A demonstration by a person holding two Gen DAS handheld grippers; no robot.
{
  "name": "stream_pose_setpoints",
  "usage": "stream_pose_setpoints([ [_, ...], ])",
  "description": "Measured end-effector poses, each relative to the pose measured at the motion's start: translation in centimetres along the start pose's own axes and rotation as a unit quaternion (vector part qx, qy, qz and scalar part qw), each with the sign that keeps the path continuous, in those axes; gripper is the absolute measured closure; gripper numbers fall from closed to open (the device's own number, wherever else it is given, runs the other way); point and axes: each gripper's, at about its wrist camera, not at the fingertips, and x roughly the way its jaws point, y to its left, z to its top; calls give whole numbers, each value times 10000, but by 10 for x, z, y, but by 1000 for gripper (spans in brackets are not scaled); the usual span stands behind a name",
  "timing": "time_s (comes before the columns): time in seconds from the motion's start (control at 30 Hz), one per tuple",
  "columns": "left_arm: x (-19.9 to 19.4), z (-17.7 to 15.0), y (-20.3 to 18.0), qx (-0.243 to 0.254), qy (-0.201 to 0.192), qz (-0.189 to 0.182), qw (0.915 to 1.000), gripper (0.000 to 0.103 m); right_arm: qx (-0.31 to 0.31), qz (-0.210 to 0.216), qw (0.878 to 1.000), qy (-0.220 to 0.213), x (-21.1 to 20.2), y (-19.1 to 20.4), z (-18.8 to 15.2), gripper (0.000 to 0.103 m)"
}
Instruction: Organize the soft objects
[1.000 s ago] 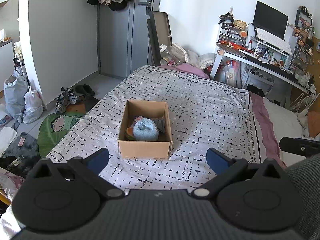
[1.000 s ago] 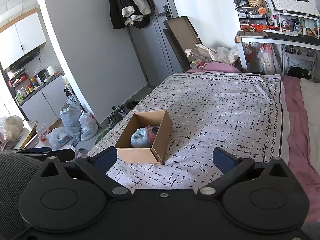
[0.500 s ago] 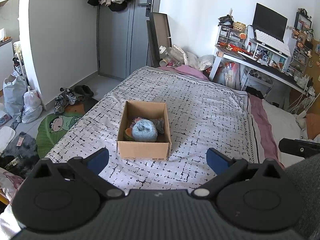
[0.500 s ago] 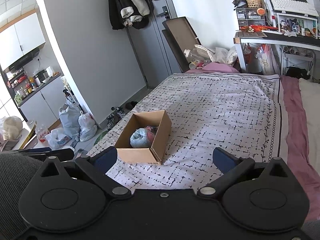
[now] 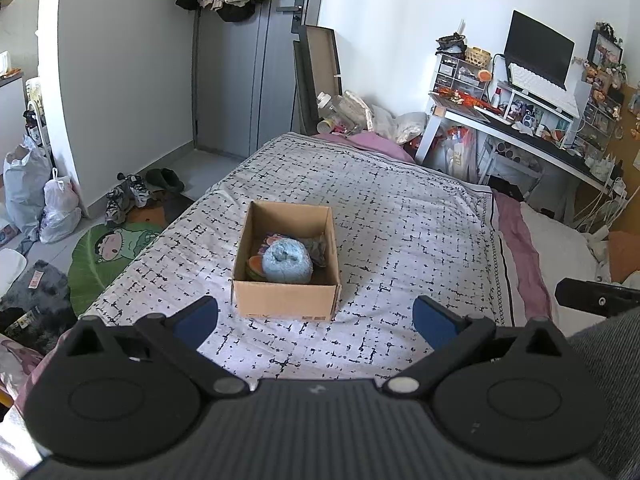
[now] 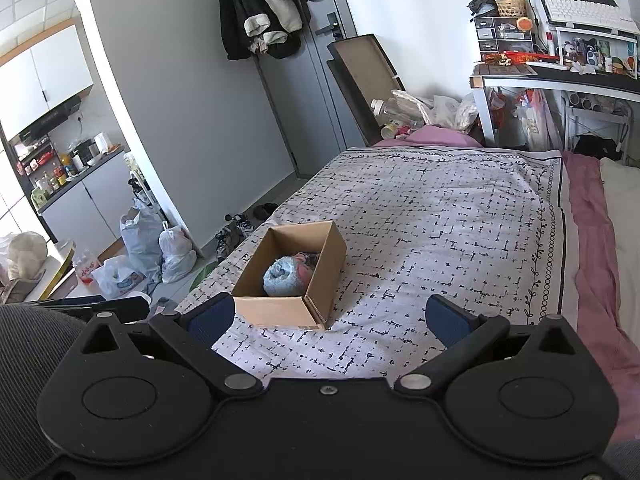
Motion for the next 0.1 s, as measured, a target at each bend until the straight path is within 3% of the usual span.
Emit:
stream_pose_setpoints([
  [0.1,1,0,2,-32,37,-73,10000,0,25,49,10000,10,1,-1,0,0],
])
